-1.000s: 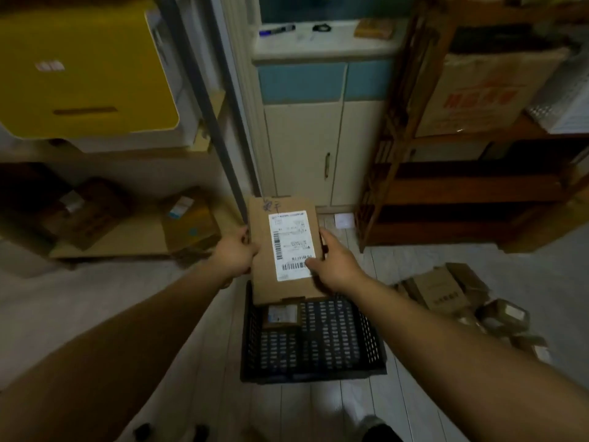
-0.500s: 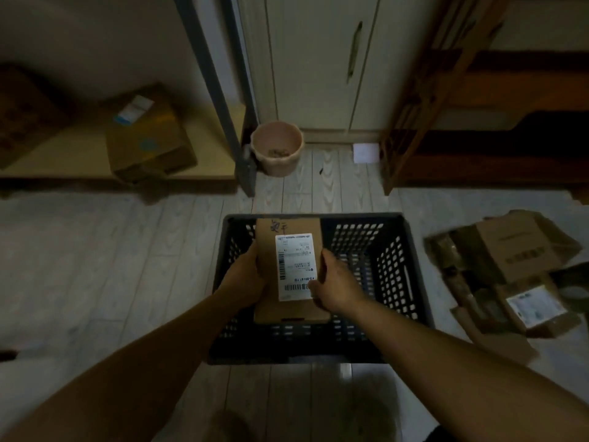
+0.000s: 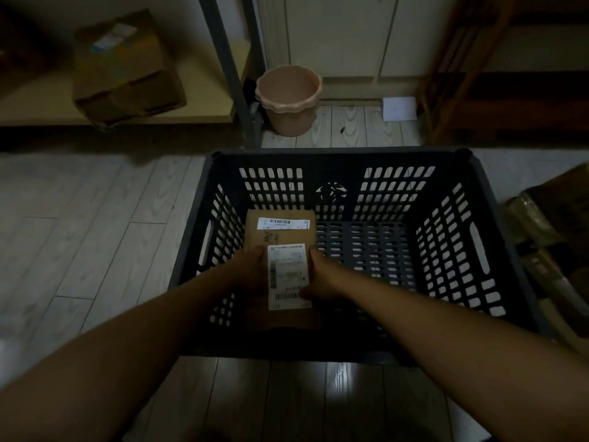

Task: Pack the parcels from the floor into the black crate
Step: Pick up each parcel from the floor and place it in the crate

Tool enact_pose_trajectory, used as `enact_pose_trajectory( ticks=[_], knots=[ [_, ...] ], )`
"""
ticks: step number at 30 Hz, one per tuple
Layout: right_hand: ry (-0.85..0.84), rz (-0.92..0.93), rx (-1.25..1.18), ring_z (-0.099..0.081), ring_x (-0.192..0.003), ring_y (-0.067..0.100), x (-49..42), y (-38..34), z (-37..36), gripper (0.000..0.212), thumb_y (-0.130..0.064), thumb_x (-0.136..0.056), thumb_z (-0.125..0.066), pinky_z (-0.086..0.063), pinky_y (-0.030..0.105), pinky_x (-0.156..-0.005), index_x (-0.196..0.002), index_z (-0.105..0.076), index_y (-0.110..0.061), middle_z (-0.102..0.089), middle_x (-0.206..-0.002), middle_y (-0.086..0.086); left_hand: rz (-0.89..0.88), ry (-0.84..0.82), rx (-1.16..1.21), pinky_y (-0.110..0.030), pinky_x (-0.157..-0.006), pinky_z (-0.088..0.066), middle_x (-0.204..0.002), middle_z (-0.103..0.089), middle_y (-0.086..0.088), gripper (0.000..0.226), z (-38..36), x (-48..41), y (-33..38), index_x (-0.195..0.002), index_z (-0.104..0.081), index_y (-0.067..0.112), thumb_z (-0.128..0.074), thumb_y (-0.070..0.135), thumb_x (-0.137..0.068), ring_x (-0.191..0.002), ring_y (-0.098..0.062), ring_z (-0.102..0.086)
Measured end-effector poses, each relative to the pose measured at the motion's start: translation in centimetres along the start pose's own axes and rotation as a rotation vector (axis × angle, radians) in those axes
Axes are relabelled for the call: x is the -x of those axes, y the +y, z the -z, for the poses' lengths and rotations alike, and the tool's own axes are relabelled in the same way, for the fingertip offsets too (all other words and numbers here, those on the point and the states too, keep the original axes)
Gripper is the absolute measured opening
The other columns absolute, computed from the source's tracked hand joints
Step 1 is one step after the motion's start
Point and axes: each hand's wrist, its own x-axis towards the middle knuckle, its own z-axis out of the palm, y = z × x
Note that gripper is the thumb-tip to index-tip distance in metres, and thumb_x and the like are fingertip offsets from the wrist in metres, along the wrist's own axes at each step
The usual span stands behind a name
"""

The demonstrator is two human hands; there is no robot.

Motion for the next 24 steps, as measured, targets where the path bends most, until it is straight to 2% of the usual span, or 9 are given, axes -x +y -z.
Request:
enact_pose_trajectory(
  ticks=[3,5,7,10,13,16,19,22,24],
  knots=[
    [-0.043,-0.028,0.059,-0.047,-0.124,0.028,-0.5,0.0,-0.9,0.110,-0.024,-0.078,-0.075,-0.043,0.039,-0.101,-0.150,0.008,-0.020,-0.036,-0.146,0.012,-0.021,-0.011,0.066,-0.036,-0.102,-0.038,-0.143,-0.038,-0.009,0.078,-1.3,-0.4,-0.8,-0.143,-0.024,0.021,-0.070,0.028,-0.080,-0.130,-0.026,-0.039],
    [-0.044,-0.044,0.059,-0.047,-0.124,0.028,-0.5,0.0,-1.3,0.109,-0.024,-0.078,-0.075,-0.042,0.038,-0.102,-0.150,0.006,-0.017,-0.037,-0.146,0.013,-0.006,-0.015,0.065,-0.034,-0.100,-0.039,-0.145,-0.034,-0.011,0.083,-2.1,-0.4,-1.1,-0.145,-0.021,0.021,-0.072,0.025,-0.079,-0.133,-0.027,-0.036],
    [-0.042,-0.048,0.052,-0.046,-0.124,0.028,-0.6,0.0,-1.3,0.109,-0.025,-0.078,-0.076,-0.042,0.038,-0.102,-0.151,0.005,-0.017,-0.038,-0.145,0.013,0.025,-0.016,0.048,-0.040,-0.105,-0.035,-0.151,-0.022,-0.014,0.091,-2.4,-0.7,-1.2,-0.147,-0.012,0.024,-0.072,0.025,-0.078,-0.137,-0.031,-0.026],
    [-0.043,-0.040,0.055,-0.047,-0.124,0.028,-0.7,0.2,-1.1,0.108,-0.026,-0.078,-0.076,-0.041,0.039,-0.103,-0.151,0.003,-0.018,-0.037,-0.146,0.012,0.041,-0.032,0.051,-0.044,-0.107,-0.033,-0.153,-0.015,-0.015,0.093,-2.4,-1.2,-1.1,-0.148,-0.007,0.025,-0.070,0.028,-0.080,-0.139,-0.034,-0.021],
    [-0.014,-0.022,0.025,-0.043,-0.128,0.027,-0.9,0.4,-1.0,0.105,-0.023,-0.078,-0.077,-0.038,0.034,-0.104,-0.150,-0.001,-0.017,-0.034,-0.148,0.011,0.067,-0.010,0.113,-0.050,-0.110,-0.025,-0.154,-0.004,-0.016,0.098,-2.3,-1.5,-1.3,-0.148,0.000,0.028,-0.070,0.028,-0.079,-0.140,-0.039,-0.011],
    [0.018,-0.026,0.021,-0.045,-0.127,0.028,-1.4,0.3,-1.1,0.104,-0.023,-0.076,-0.078,-0.039,0.036,-0.105,-0.150,-0.005,-0.018,-0.038,-0.146,0.011,0.105,0.002,0.137,-0.051,-0.110,-0.027,-0.154,-0.001,-0.018,0.105,-2.1,-2.0,-1.5,-0.148,0.004,0.027,-0.073,0.031,-0.076,-0.140,-0.040,-0.014],
    [-0.036,-0.051,0.086,-0.042,-0.129,0.029,-2.0,0.2,-1.8,0.109,-0.027,-0.077,-0.077,-0.038,0.039,-0.107,-0.151,0.003,-0.018,-0.031,-0.150,0.013,0.110,-0.014,0.102,-0.050,-0.113,-0.024,-0.154,0.001,-0.017,0.110,-2.8,-2.4,-1.5,-0.148,0.006,0.024,-0.075,0.030,-0.074,-0.141,-0.038,-0.009],
    [-0.035,-0.023,0.113,-0.039,-0.132,0.029,-2.4,0.4,-2.2,0.110,-0.027,-0.077,-0.077,-0.036,0.039,-0.108,-0.152,0.003,-0.019,-0.025,-0.153,0.013,0.127,-0.016,0.086,-0.049,-0.112,-0.021,-0.154,0.003,-0.017,0.111,-3.4,-2.2,-1.6,-0.147,0.009,0.023,-0.075,0.029,-0.074,-0.142,-0.038,-0.005],
    [-0.005,0.024,0.043,-0.042,-0.130,0.027,-2.4,0.9,-1.8,0.106,-0.024,-0.076,-0.078,-0.038,0.033,-0.104,-0.152,-0.004,-0.021,-0.031,-0.151,0.009,0.115,-0.004,0.139,-0.050,-0.110,-0.025,-0.154,-0.001,-0.017,0.109,-2.9,-2.3,-1.8,-0.148,0.006,0.026,-0.075,0.027,-0.074,-0.141,-0.039,-0.010]
  ],
)
